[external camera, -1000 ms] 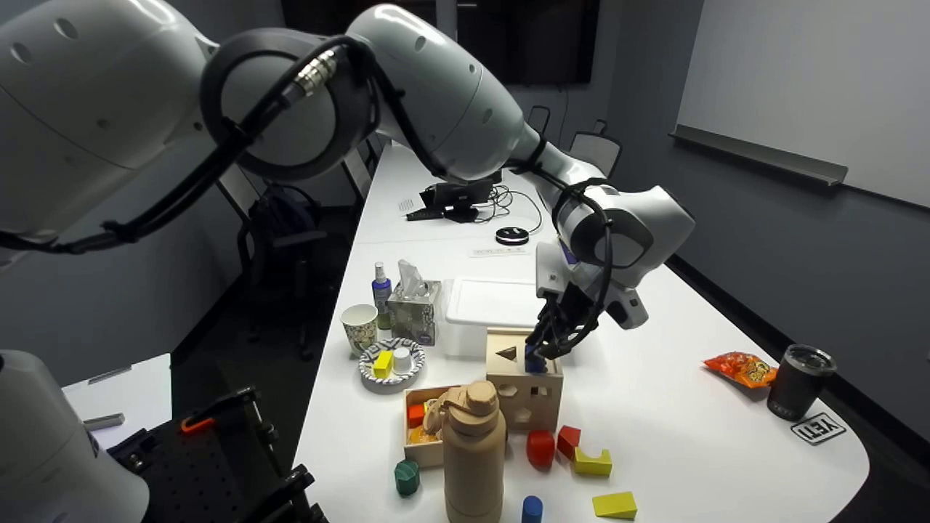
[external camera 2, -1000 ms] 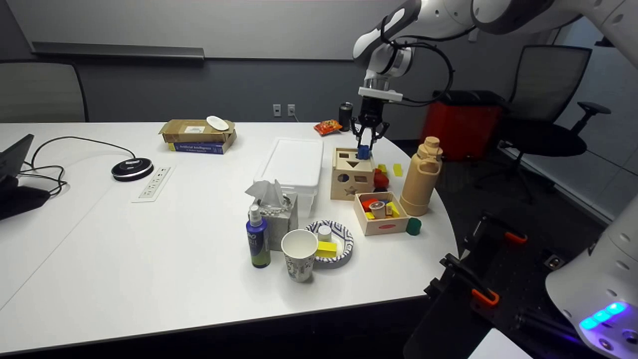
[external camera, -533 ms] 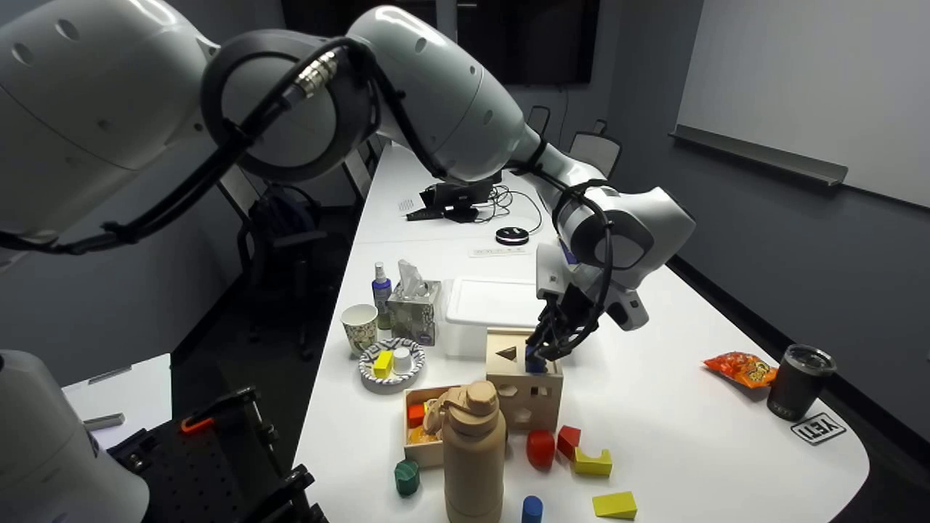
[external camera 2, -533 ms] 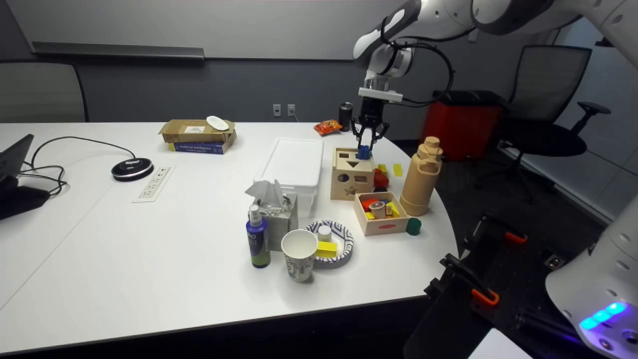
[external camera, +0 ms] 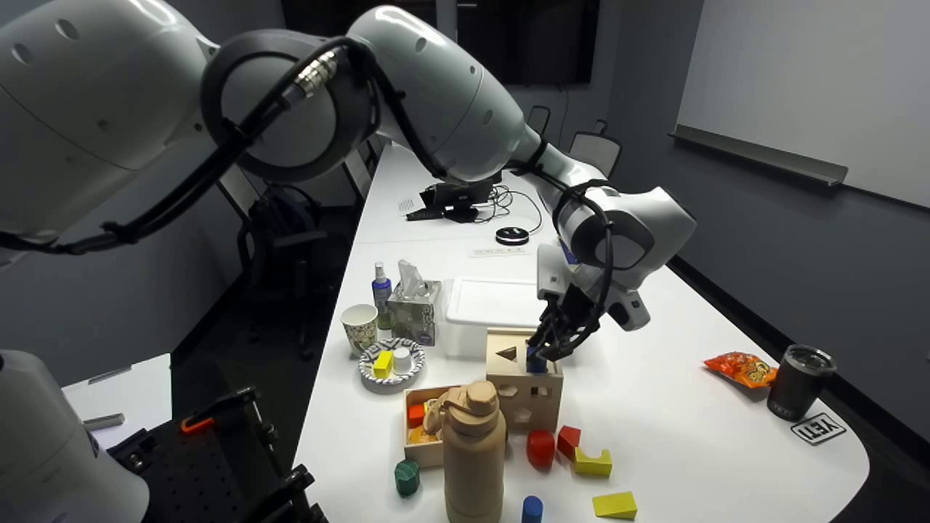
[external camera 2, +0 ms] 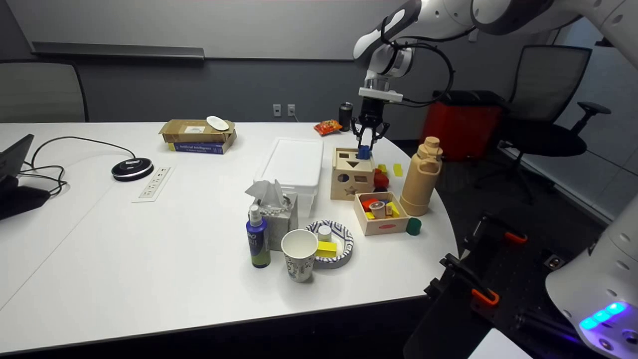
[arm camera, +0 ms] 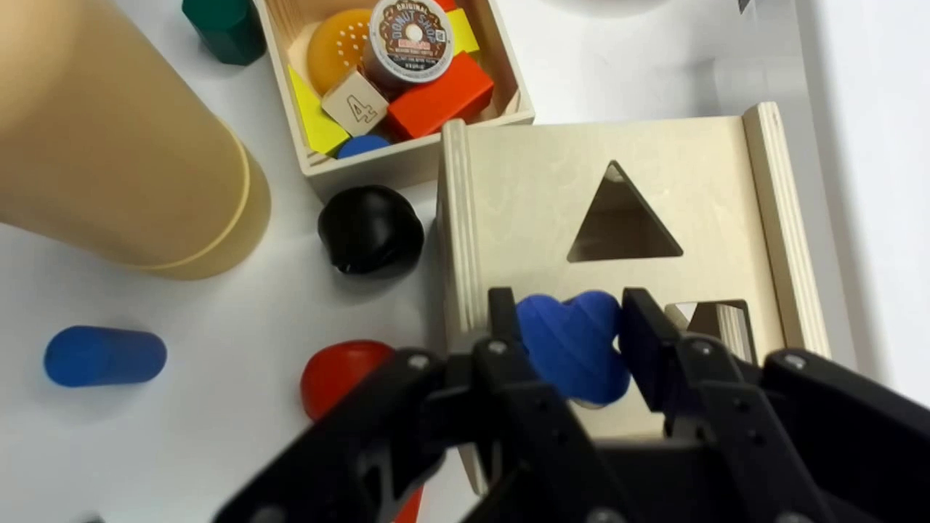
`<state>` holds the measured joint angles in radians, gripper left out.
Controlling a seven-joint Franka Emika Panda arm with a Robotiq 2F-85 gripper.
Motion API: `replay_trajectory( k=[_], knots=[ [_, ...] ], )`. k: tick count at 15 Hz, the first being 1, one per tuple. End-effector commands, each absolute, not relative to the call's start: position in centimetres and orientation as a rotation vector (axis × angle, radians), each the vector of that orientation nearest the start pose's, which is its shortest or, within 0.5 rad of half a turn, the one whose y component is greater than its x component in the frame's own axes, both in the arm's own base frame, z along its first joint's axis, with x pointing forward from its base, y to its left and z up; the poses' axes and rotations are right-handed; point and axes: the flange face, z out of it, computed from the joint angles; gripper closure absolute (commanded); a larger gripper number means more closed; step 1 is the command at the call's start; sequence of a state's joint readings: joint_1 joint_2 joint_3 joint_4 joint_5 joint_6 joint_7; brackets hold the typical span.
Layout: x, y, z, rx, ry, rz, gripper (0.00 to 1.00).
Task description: Pick up the flowery blue block and put it in the shape sorter
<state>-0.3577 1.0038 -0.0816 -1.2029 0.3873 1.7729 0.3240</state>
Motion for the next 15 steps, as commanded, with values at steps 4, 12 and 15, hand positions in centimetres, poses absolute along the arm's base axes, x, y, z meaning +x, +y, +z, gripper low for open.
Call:
replay_trajectory(
  k=[4,12,15],
  knots=[
    [66.12,-26.72,13.75,-2.491,1.289,0.536,0.85],
    [65.87,-26.38,13.34,-2.487,1.300,0.551,0.85],
    [65.81,-26.24,13.18,-2.483,1.294,0.555,0.85]
  ],
)
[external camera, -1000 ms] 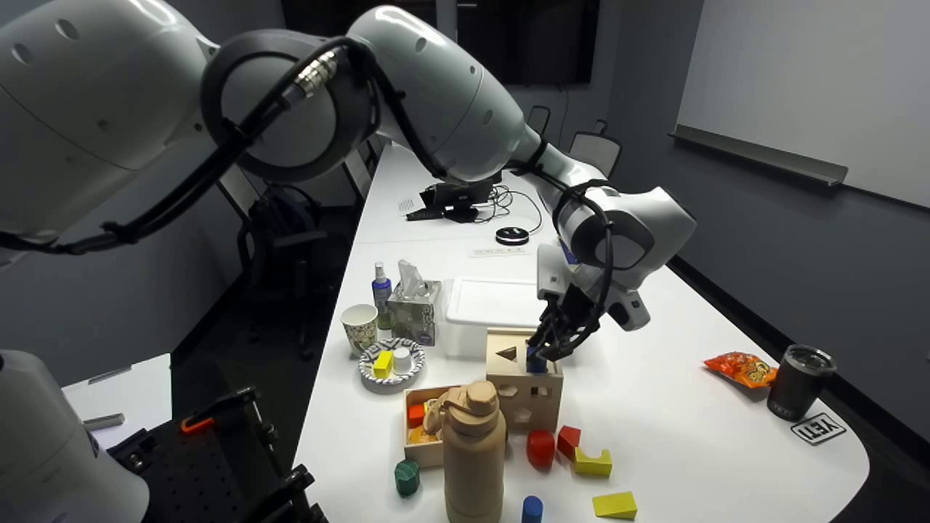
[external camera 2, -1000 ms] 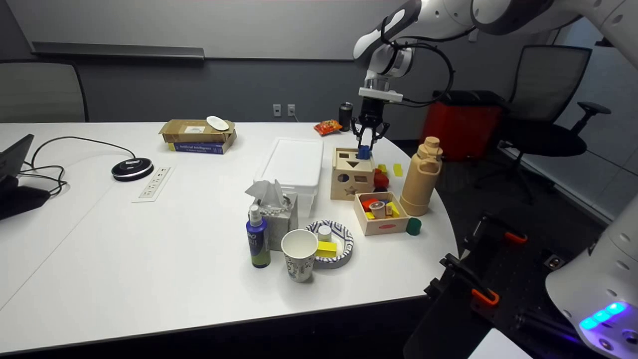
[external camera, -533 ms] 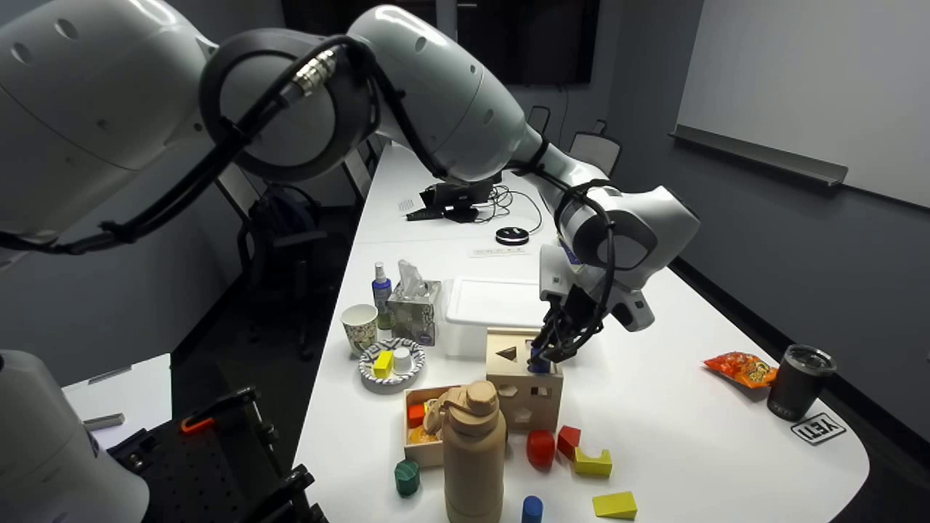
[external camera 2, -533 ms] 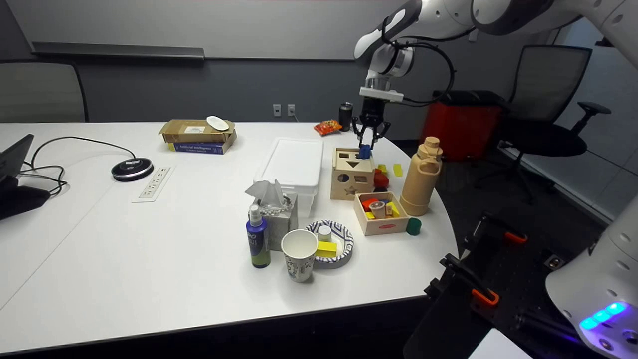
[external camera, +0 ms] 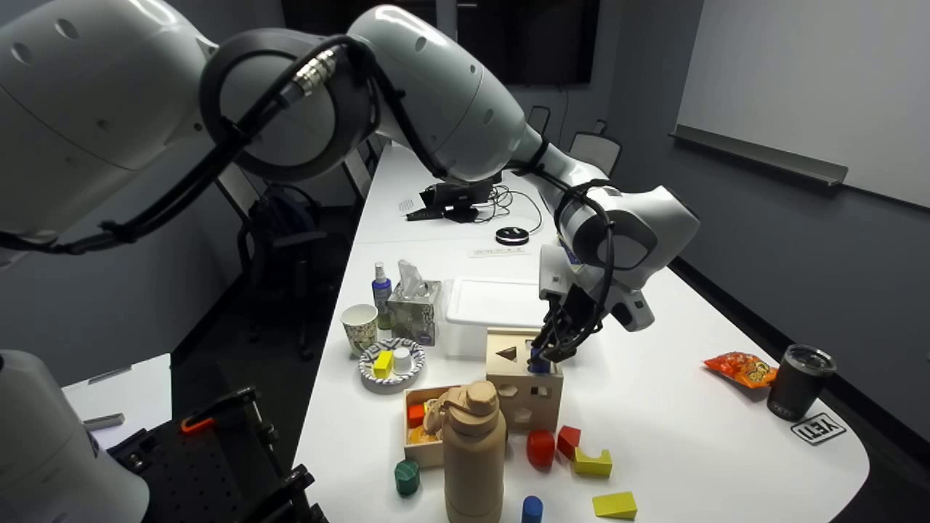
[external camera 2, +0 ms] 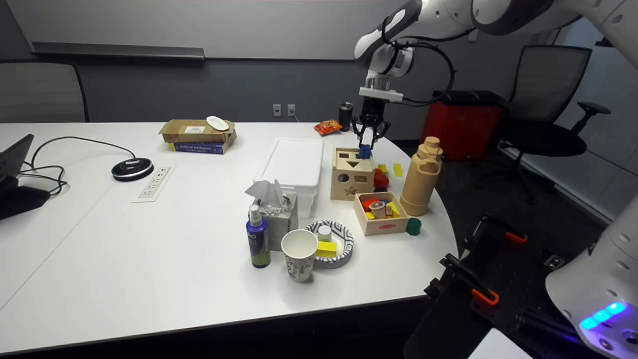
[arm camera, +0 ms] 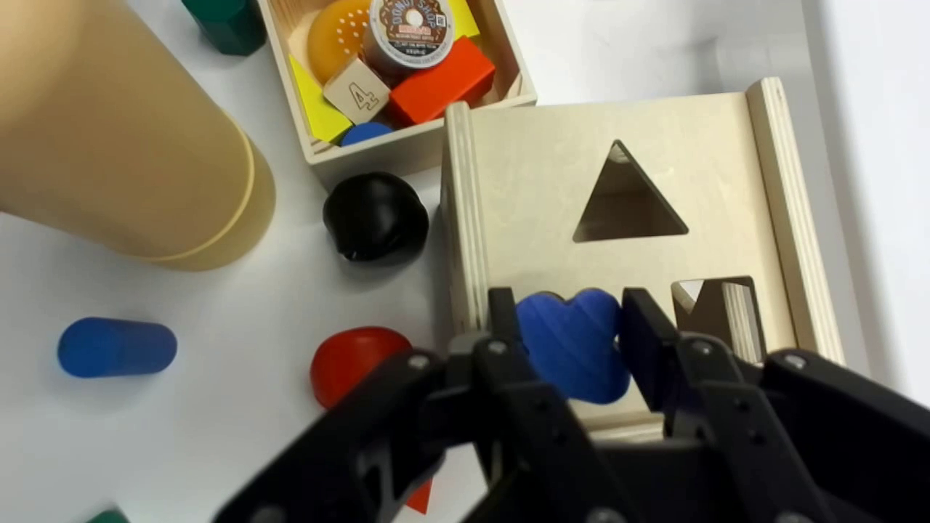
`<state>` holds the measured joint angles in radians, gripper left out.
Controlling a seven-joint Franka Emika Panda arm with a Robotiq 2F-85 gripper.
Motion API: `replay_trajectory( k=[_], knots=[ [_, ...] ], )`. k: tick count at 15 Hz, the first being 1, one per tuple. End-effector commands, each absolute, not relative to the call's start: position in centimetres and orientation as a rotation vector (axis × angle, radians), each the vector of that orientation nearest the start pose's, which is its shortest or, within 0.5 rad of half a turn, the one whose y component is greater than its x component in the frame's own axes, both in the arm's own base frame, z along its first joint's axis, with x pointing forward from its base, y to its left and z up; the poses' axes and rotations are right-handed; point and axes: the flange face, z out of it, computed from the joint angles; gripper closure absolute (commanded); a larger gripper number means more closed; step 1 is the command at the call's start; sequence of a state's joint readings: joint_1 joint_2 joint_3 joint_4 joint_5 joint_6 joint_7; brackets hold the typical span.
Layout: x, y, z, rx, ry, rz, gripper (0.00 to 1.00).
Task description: Pick up the flowery blue block and put it in the shape sorter
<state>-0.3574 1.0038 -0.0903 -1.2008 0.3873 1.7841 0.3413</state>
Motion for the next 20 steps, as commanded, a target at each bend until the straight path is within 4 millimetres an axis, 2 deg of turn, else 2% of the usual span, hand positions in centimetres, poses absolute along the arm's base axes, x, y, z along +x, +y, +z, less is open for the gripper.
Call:
replay_trajectory(
  k=[1,14,20],
  knots=[
    [65.9,-26.2,13.2,-2.482,1.292,0.556,0.85],
    [66.8,-24.8,13.6,-2.492,1.266,0.552,0.85],
    [66.9,-23.7,12.3,-2.505,1.253,0.569,0.85]
  ],
)
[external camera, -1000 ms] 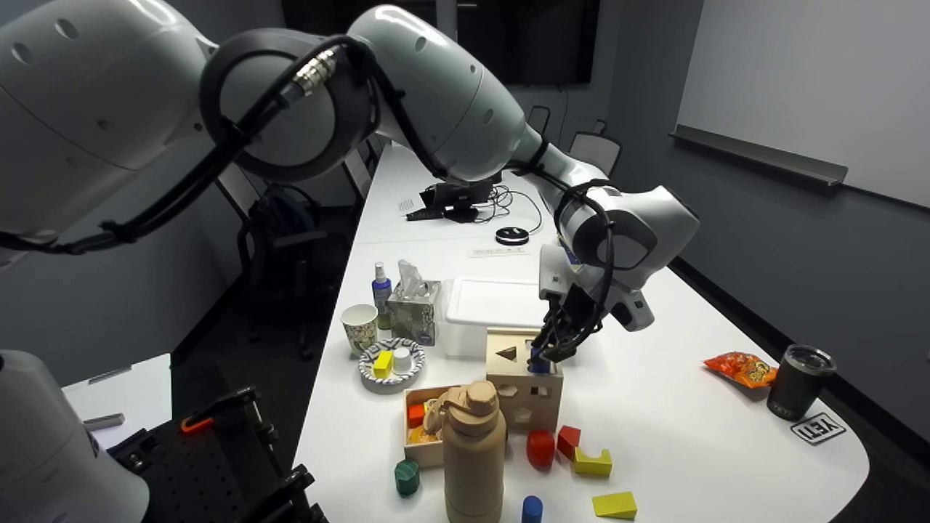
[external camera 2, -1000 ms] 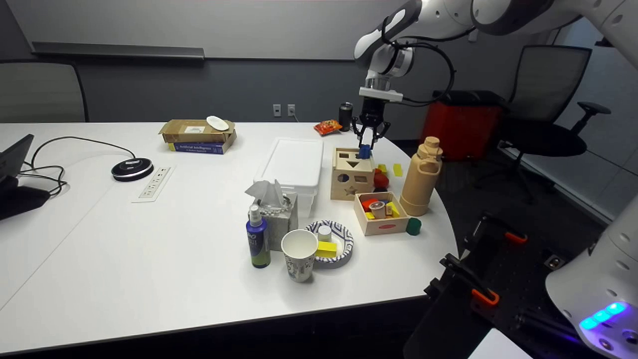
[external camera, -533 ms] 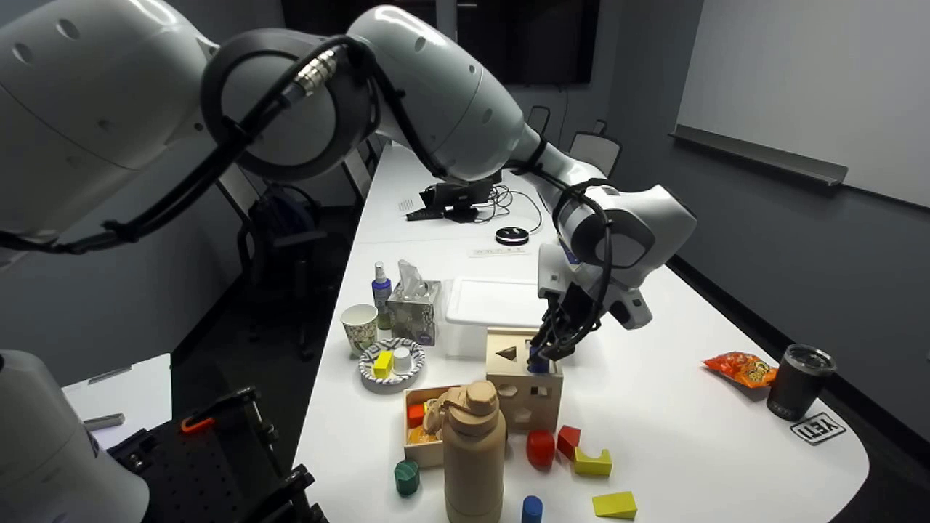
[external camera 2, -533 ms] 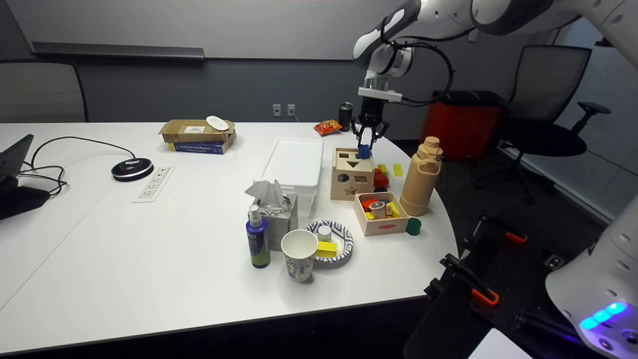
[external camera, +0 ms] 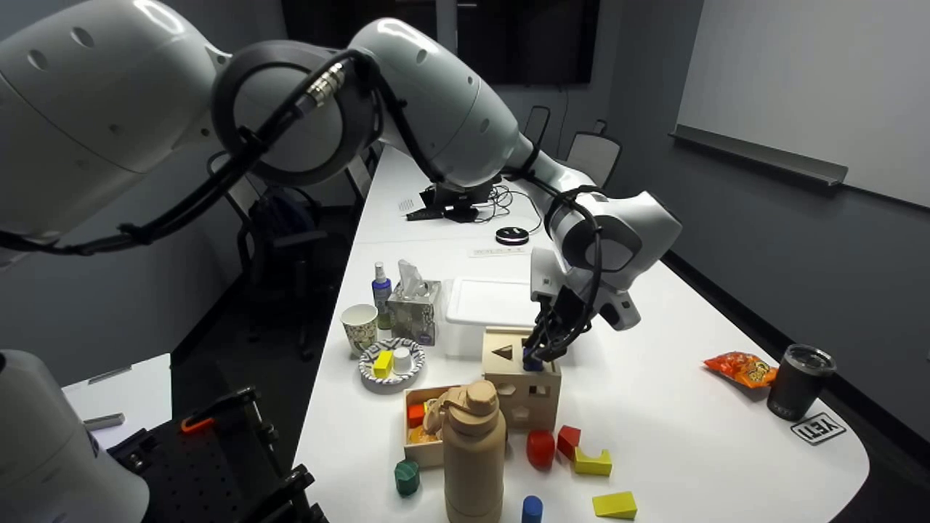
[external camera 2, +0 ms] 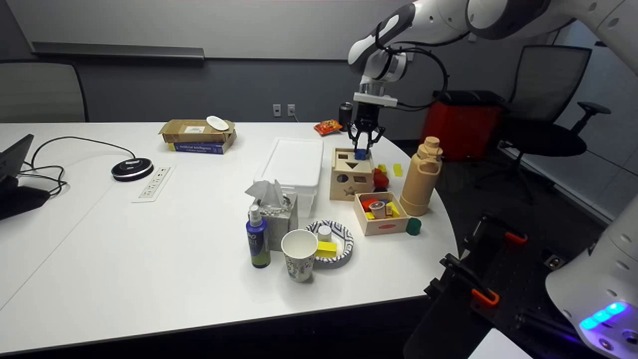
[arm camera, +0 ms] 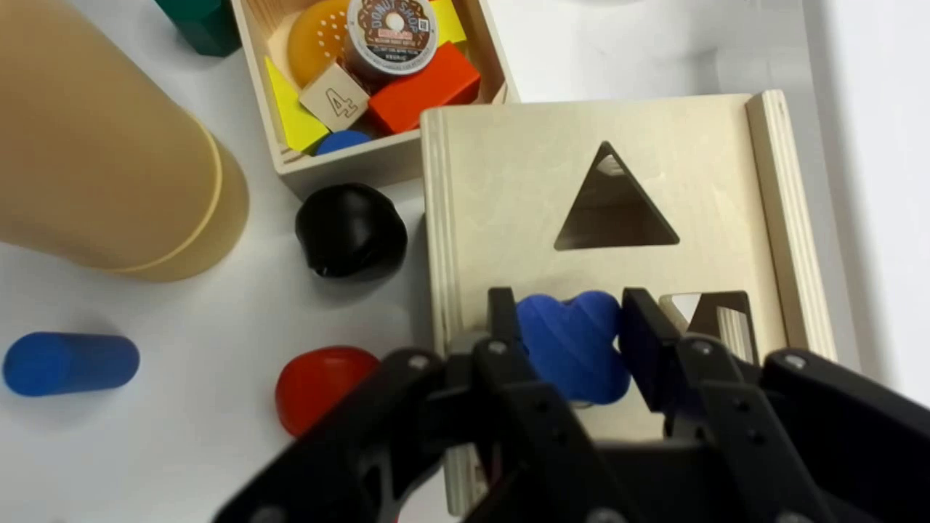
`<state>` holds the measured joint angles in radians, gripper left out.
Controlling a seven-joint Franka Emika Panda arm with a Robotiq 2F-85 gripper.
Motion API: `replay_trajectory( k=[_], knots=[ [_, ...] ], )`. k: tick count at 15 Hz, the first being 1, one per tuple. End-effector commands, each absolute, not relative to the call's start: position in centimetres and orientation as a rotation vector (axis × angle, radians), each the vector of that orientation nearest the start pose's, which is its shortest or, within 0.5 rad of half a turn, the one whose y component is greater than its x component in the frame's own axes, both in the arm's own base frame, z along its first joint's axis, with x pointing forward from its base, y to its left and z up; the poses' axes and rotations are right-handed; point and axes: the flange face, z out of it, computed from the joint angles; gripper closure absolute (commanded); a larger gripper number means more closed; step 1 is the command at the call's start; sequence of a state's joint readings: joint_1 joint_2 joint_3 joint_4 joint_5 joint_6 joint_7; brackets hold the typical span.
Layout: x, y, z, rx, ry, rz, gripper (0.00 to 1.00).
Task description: Pick up the flowery blue block and put it in the shape sorter
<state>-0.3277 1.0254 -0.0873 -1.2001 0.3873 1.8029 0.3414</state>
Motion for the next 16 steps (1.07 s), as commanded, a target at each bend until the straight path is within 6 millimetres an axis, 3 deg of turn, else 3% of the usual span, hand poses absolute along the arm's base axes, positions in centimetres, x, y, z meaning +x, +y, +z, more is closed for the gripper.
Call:
replay_trajectory(
  k=[1,4,5,7,10,12,16],
  knots=[
    [66.8,-23.7,11.9,-2.506,1.257,0.571,0.85],
    [66.7,-24.0,11.5,-2.508,1.264,0.572,0.85],
    [66.7,-24.1,11.5,-2.509,1.264,0.569,0.35],
    [66.8,-24.1,11.8,-2.511,1.260,0.563,0.29],
    [66.9,-24.1,12.3,-2.510,1.258,0.555,0.06],
    [67.1,-24.0,12.9,-2.510,1.252,0.547,0.00],
    [67.5,-23.9,14.6,-2.519,1.242,0.529,0.00]
  ],
)
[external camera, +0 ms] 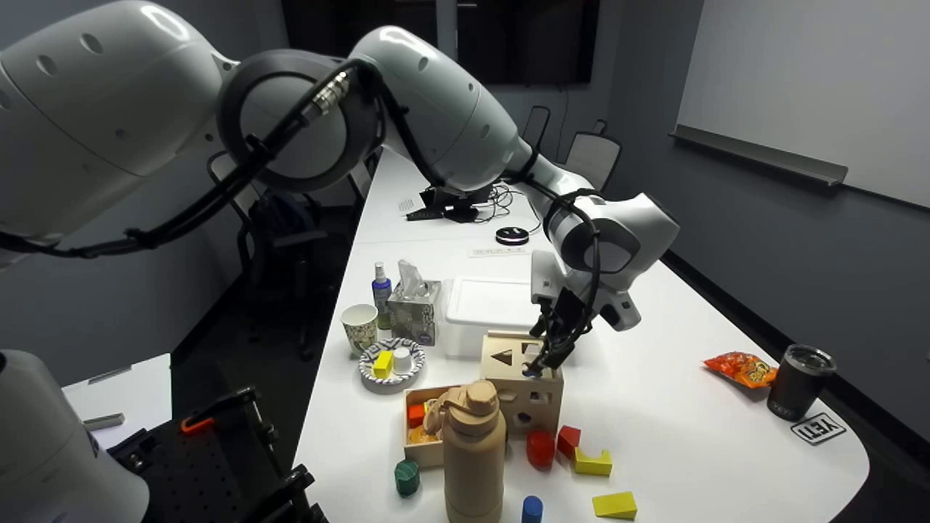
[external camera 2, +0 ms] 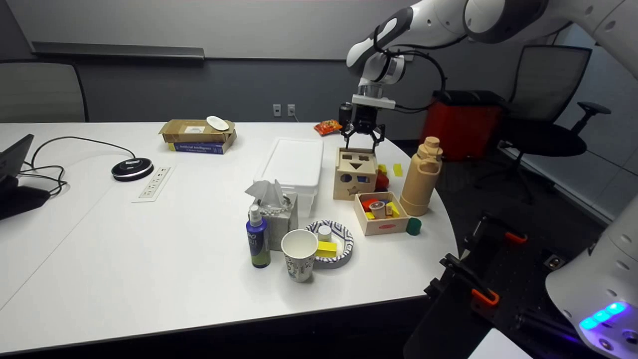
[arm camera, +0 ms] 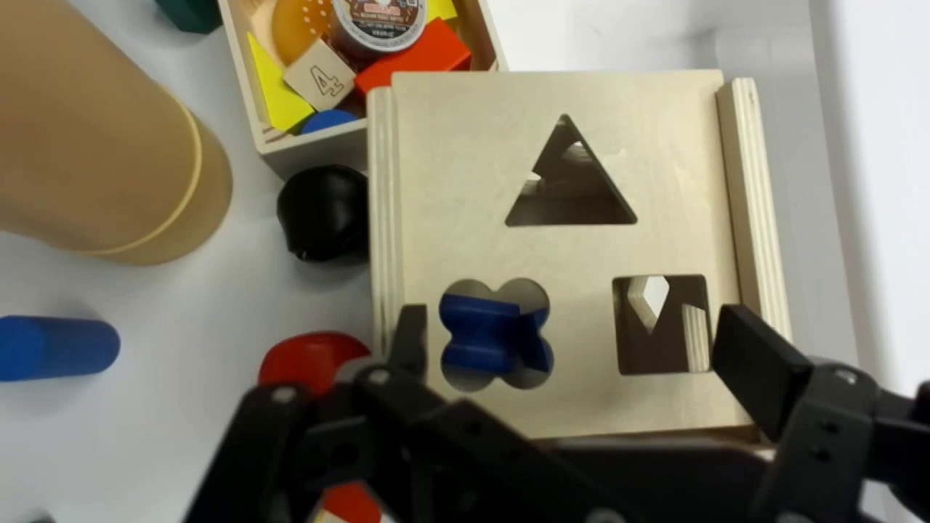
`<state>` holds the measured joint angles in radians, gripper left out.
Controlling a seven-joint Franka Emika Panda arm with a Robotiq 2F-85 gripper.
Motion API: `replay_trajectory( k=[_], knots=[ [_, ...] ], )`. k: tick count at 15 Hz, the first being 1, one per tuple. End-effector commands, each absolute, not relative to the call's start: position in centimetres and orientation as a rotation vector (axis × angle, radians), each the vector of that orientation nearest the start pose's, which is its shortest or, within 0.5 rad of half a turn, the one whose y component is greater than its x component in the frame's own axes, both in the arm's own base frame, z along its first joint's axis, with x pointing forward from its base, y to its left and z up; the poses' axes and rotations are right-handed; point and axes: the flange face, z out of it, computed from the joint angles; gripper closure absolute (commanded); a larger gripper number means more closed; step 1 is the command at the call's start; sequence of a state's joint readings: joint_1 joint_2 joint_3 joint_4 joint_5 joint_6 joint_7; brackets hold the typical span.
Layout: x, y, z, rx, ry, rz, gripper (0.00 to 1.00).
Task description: Pick up the flowery blue block and put it in the shape sorter
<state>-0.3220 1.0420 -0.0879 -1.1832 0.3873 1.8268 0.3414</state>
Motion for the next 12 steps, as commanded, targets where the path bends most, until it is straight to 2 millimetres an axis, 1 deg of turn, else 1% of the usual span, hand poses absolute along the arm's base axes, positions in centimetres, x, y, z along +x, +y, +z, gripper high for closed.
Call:
replay_trajectory(
  k=[1,5,10,12],
  knots=[
    [67.6,-23.9,15.5,-2.527,1.233,0.523,0.00],
    [68.2,-22.9,19.4,-2.630,1.194,0.467,0.00],
    [68.4,-20.9,26.6,-2.826,1.091,0.391,0.00],
    [68.2,-19.7,29.3,-2.877,1.051,0.365,0.00]
  ],
)
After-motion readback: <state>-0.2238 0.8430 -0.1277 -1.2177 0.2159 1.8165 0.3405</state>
